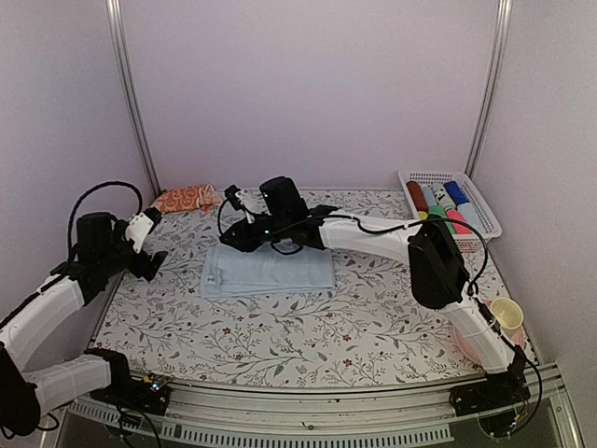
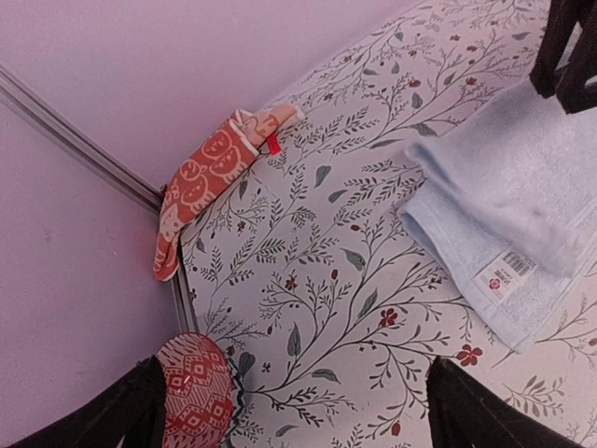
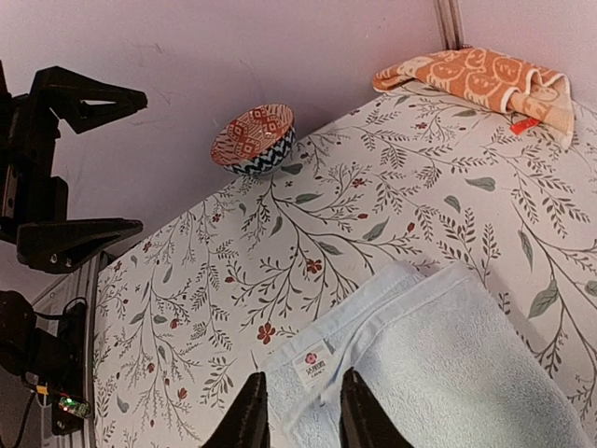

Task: Roll the towels
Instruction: Fold the towel at the center of the board.

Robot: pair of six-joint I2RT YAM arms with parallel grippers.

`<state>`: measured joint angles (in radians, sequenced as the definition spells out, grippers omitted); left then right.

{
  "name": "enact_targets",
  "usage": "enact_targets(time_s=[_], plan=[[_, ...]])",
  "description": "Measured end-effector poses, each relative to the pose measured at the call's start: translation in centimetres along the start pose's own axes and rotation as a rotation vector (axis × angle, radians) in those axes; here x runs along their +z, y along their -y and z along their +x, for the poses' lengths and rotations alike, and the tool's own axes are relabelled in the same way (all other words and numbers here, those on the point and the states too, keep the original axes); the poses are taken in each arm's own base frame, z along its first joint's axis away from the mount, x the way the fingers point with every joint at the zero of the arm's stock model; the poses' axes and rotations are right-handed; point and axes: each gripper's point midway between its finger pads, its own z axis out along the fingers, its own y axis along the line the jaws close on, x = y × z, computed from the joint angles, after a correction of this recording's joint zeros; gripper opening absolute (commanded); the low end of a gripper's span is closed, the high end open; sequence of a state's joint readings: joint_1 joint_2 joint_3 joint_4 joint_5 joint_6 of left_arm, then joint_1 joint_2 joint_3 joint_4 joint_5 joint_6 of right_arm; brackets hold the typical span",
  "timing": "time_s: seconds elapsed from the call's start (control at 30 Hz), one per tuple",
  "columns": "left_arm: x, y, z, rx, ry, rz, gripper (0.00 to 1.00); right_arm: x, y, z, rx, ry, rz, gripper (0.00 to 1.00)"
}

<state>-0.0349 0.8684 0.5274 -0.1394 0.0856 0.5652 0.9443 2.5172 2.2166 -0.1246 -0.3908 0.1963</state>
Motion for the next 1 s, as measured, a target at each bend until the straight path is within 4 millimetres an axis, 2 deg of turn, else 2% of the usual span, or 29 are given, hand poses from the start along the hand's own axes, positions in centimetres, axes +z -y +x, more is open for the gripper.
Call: enact_targets(time_s=[0.3,0.37,0.47,0.6,0.63,0.77,1.0], plan=[[0.7,0.3,0.3,-0.016,-0.018,0.024,0.97,0.8,0.1,1.1,0.0,-0.006,-0.024,0.55],[1.5,0.4,-0.2,-0.031,-0.027,0.06,0.97,0.2,0.9,2.2,0.014,-0.028,0.01,0.56],[2.9,0.7,-1.4,-0.061,-0.031,0.135,0.97,-2.0,2.5,5.0,0.057,-0.096,0.09,0.61],[4.7,1.3,-3.6,-0.121,-0.02,0.251,0.96,-6.7,5.0,7.2,0.12,-0.148,0.225,0.72],[5.2,1.6,-4.0,-0.135,-0.023,0.278,0.95,-8.3,5.9,7.5,0.13,-0.149,0.271,0.73],[7.6,3.5,-4.1,-0.175,-0.076,0.374,0.9,-12.2,8.8,7.5,0.151,-0.133,0.401,0.75],[12.9,5.8,-3.5,-0.27,-0.186,0.475,0.81,-15.1,13.5,7.6,0.187,-0.114,0.549,0.75]])
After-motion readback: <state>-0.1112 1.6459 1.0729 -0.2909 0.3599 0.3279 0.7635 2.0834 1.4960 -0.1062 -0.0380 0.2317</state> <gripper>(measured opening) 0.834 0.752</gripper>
